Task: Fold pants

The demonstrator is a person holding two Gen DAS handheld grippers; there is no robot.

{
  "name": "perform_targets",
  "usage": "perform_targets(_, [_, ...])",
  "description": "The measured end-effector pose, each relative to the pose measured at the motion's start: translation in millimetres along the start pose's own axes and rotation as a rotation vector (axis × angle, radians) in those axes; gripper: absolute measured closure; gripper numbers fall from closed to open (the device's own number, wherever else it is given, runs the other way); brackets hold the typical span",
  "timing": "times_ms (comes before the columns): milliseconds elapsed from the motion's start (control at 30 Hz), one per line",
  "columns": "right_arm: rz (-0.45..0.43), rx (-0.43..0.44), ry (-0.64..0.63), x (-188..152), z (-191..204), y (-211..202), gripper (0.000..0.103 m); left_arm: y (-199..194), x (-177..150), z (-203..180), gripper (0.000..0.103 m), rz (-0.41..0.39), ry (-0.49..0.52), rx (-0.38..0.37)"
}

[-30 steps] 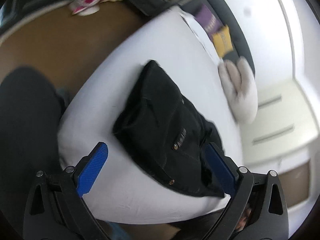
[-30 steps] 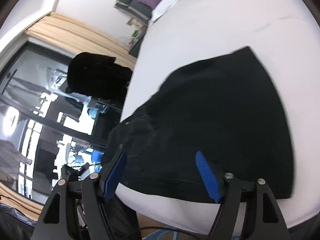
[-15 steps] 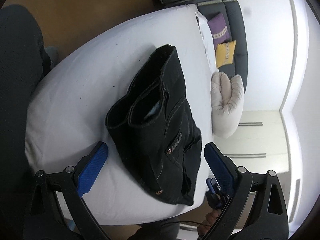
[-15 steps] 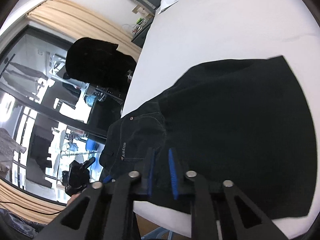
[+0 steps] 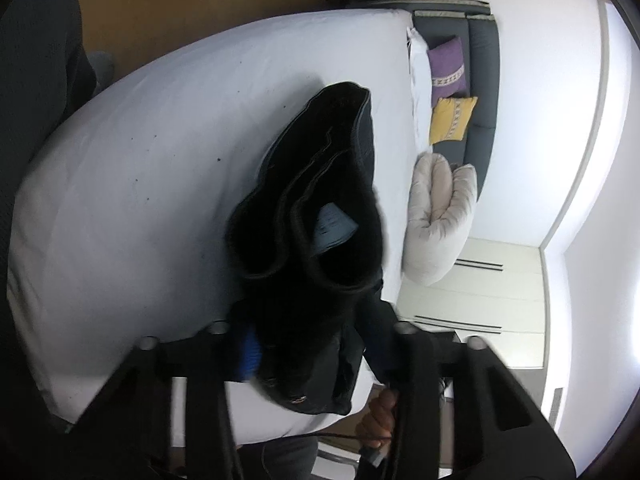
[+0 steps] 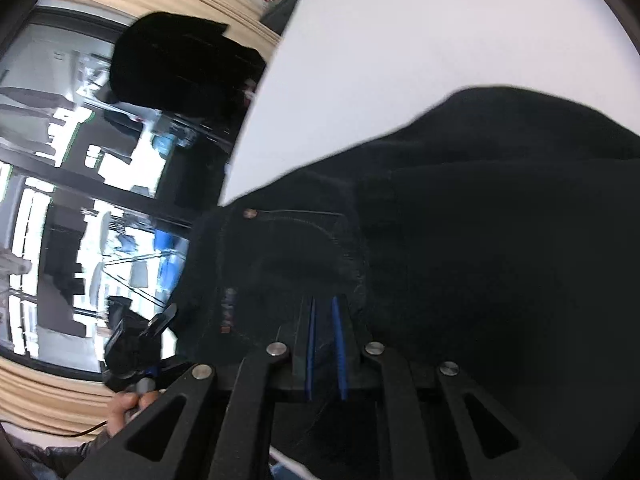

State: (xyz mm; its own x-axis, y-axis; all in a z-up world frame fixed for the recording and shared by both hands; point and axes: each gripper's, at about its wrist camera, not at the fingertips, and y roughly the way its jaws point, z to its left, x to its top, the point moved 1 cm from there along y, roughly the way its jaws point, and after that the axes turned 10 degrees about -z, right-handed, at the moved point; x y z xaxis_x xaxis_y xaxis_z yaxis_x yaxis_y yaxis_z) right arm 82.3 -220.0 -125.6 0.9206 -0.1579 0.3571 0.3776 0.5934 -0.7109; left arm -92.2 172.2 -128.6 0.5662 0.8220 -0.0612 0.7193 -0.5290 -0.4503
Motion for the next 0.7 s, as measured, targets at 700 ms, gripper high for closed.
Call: perform_targets(700, [-0.033,-0.020,0.001,-27,-22,-1,0.103,38,-42,-173,0.083,-0.011,0.706,0.005])
